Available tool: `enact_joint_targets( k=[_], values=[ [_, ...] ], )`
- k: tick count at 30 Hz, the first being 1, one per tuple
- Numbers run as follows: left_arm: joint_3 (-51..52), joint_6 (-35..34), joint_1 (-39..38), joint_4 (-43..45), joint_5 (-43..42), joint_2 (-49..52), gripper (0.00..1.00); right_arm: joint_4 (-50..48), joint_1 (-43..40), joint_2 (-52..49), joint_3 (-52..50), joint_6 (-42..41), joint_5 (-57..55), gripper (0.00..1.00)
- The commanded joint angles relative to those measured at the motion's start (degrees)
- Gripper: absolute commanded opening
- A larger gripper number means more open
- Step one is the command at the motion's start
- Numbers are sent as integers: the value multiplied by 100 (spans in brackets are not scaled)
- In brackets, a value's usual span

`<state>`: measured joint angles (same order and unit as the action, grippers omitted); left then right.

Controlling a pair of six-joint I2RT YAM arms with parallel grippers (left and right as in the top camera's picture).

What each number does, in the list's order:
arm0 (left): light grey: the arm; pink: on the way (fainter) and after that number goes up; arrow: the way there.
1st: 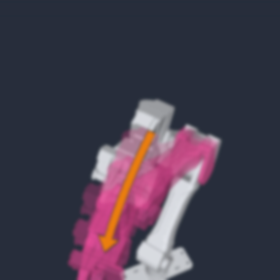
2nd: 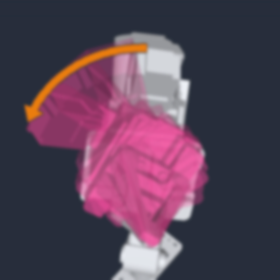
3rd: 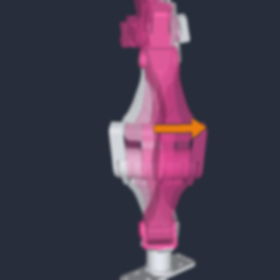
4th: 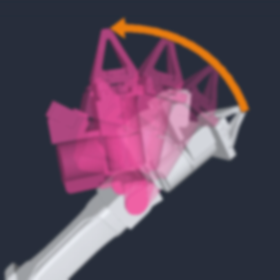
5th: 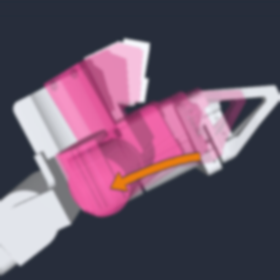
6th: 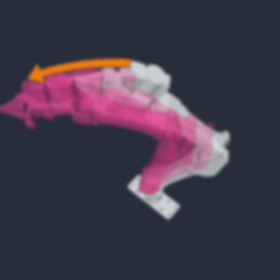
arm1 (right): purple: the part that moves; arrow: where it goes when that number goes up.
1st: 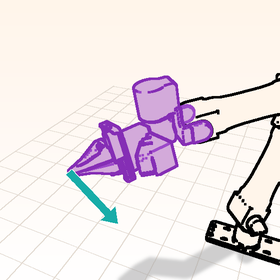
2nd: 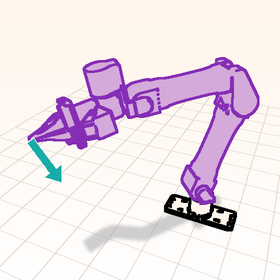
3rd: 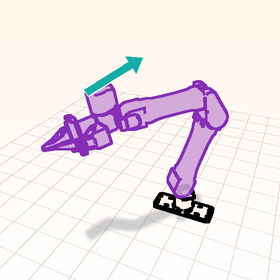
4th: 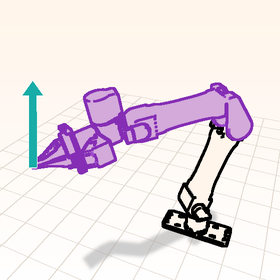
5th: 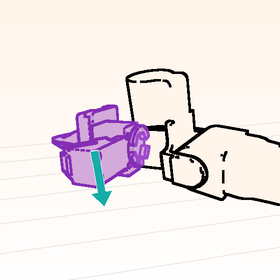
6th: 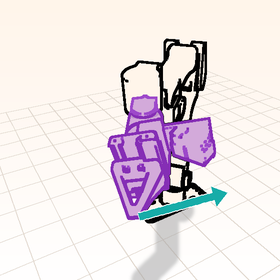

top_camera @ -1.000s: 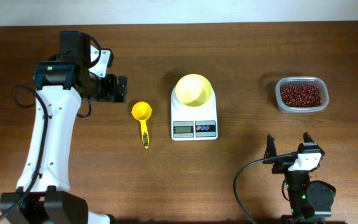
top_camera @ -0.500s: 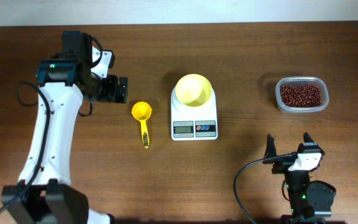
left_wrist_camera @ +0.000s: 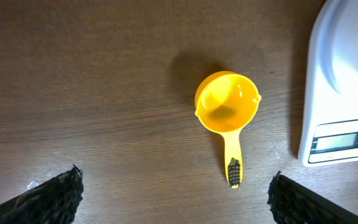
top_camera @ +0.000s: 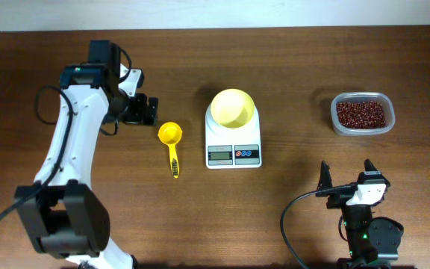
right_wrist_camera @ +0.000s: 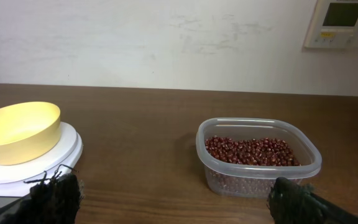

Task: Scoop item into bowl and weigh 50g on scale
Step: 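Move the left gripper forward above the yellow scoop, then lower the left gripper and close it on the yellow scoop's cup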

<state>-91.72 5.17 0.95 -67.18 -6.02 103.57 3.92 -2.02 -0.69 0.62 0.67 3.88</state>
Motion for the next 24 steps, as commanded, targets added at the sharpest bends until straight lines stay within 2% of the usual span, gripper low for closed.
enact_joint_targets(
  k=[1, 12, 17, 20, 24],
  values=[
    [-101, 94, 28, -20, -22, 341, 99, 35, 42, 48, -31, 39, -7, 99],
    [-101, 94, -9, 4, -24, 911, 99, 35, 42, 48, -31, 39, -7, 99],
    [-101, 90, -275, 118, 2, 1010, 99, 35, 42, 48, -31, 39, -7, 98],
    [-101, -304, -424, 328, 393, 1010, 99, 35, 42, 48, -31, 39, -7, 99],
    [-101, -299, -459, 424, 411, 1010, 99, 35, 42, 48, -31, 39, -7, 99]
  ],
)
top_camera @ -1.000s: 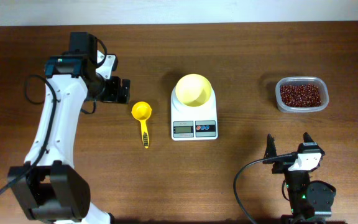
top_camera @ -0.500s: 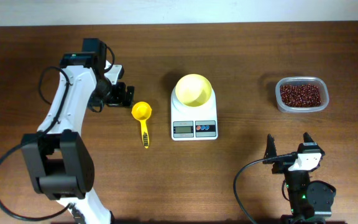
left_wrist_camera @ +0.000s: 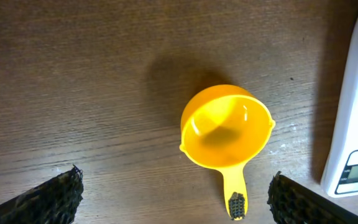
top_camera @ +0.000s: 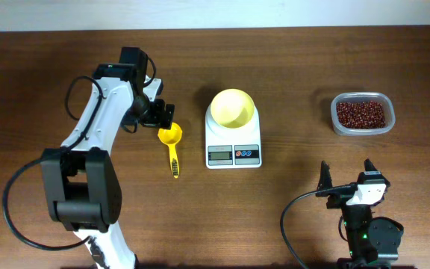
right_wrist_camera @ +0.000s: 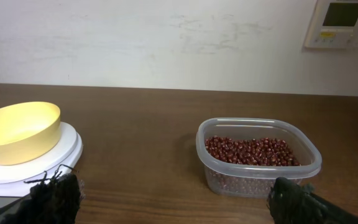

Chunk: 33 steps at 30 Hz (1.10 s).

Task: Scoop item into bowl and weigh 50g on scale
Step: 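Lower the left gripper and close it on the yellow scoop's cup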

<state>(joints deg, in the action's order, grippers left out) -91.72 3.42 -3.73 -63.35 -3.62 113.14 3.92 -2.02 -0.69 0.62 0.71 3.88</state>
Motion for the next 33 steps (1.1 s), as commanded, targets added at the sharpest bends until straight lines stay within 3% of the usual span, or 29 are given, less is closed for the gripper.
enact_joint_targets(
  k=[1, 14, 33],
  values=[
    [-101, -125, 9, 72, 170, 52, 99, 35, 42, 48, -31, 35, -7, 99],
    [-44, -125, 7, 138, 164, 55, 99, 35, 42, 48, -31, 35, -7, 99],
    [807, -127, 7, 737, 149, 66, 99, 35, 42, 48, -31, 35, -7, 99]
  ],
)
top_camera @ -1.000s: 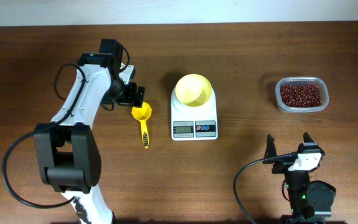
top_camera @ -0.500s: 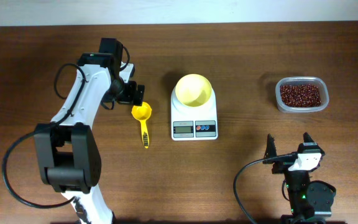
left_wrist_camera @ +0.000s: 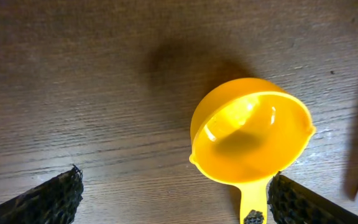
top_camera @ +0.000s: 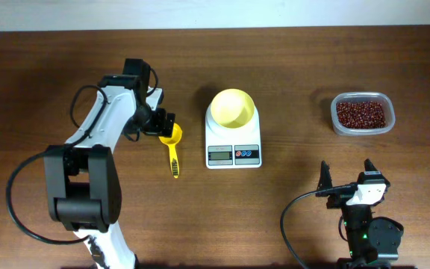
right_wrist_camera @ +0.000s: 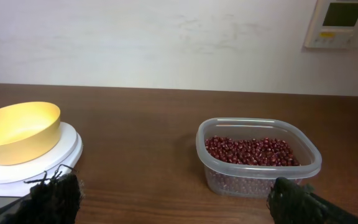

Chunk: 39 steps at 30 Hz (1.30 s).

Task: Scoop item into bowl and weigh 50g on scale
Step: 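Lower the left gripper and close it on the yellow scoop's cup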

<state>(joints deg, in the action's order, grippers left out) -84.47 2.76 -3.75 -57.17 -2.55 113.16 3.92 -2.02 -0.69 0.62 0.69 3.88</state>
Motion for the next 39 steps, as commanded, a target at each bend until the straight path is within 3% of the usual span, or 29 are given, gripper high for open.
enact_joint_targets(
  k=[1, 39],
  values=[
    [81, -59, 9, 142, 42, 63, 99, 35, 42, 48, -31, 37, -7, 99],
    [81, -59, 11, 590, 42, 503, 99, 35, 42, 48, -31, 37, -9, 99]
  ],
)
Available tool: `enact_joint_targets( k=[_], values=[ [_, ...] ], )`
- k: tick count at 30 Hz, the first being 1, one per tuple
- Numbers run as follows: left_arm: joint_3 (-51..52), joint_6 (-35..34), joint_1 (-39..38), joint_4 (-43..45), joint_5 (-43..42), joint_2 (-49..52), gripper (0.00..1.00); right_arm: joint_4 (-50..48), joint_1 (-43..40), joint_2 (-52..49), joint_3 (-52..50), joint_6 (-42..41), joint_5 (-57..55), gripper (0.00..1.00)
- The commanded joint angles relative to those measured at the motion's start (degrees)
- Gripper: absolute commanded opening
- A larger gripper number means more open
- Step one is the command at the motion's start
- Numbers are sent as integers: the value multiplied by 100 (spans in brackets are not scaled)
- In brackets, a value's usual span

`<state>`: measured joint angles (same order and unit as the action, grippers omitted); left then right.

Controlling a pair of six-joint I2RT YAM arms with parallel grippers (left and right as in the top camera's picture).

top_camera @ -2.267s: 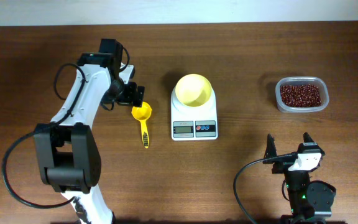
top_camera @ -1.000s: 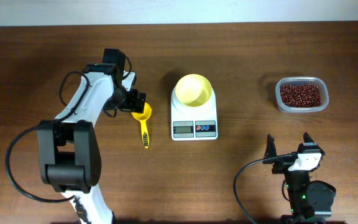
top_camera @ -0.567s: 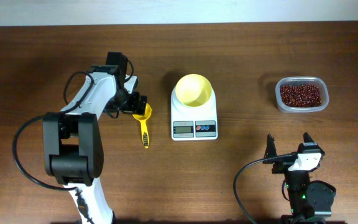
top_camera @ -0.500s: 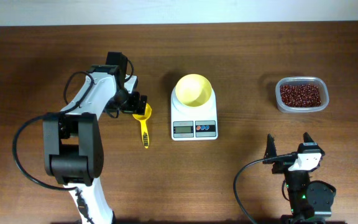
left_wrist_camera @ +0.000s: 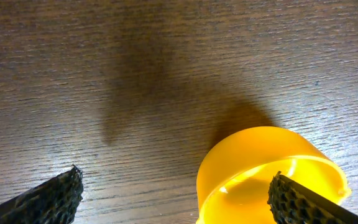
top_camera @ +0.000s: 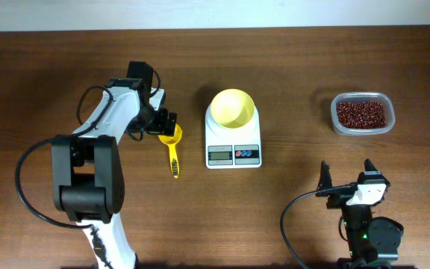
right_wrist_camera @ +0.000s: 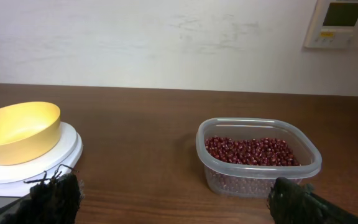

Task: Scoop item into bowl and weigh 50g on scale
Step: 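Lower the left gripper and close it on the yellow scoop's cup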

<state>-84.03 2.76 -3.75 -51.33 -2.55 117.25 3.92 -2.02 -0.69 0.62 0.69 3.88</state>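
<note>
A yellow scoop [top_camera: 172, 142] lies on the table left of the white scale [top_camera: 234, 146], cup end away from the front edge. My left gripper [top_camera: 158, 121] hangs low over the cup [left_wrist_camera: 272, 180], open, one fingertip [left_wrist_camera: 303, 202] over the cup, the other [left_wrist_camera: 42, 202] over bare wood. A yellow bowl [top_camera: 233, 107] sits on the scale; it also shows in the right wrist view [right_wrist_camera: 17, 132]. The clear tub of red beans [top_camera: 362, 113] stands at the right [right_wrist_camera: 257, 155]. My right gripper [top_camera: 347, 179] rests open near the front edge.
The scale's display and buttons [top_camera: 234, 155] face the front edge. A white wall with a wall panel [right_wrist_camera: 340, 22] stands behind the table's far edge. Dark wood lies between the scale and the bean tub [top_camera: 297, 127].
My left gripper has come lower and closer to the scoop's cup, which now fills the lower right of its view with the handle out of sight. The right arm has not moved.
My left gripper stood open to the left of the scoop, high enough to see all of it. Then it was over the cup end, and at each moment since it has been lower over the cup. The scoop, bowl, scale, tub and right arm have stayed put.
</note>
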Motion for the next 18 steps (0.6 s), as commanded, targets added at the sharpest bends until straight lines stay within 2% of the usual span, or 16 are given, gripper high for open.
enact_joint_targets(
  k=[1, 10, 15, 18],
  values=[
    [37, -59, 9, 7, 42, 94, 99, 35, 42, 48, -31, 37, -7, 99],
    [48, -59, 11, -13, 42, 94, 99, 35, 42, 48, -31, 37, -7, 99],
    [52, -59, 9, -31, 39, 94, 94, 35, 42, 48, -31, 37, -7, 99],
    [52, -59, 9, -35, 42, 94, 85, 35, 42, 48, -31, 37, -7, 99]
  ],
)
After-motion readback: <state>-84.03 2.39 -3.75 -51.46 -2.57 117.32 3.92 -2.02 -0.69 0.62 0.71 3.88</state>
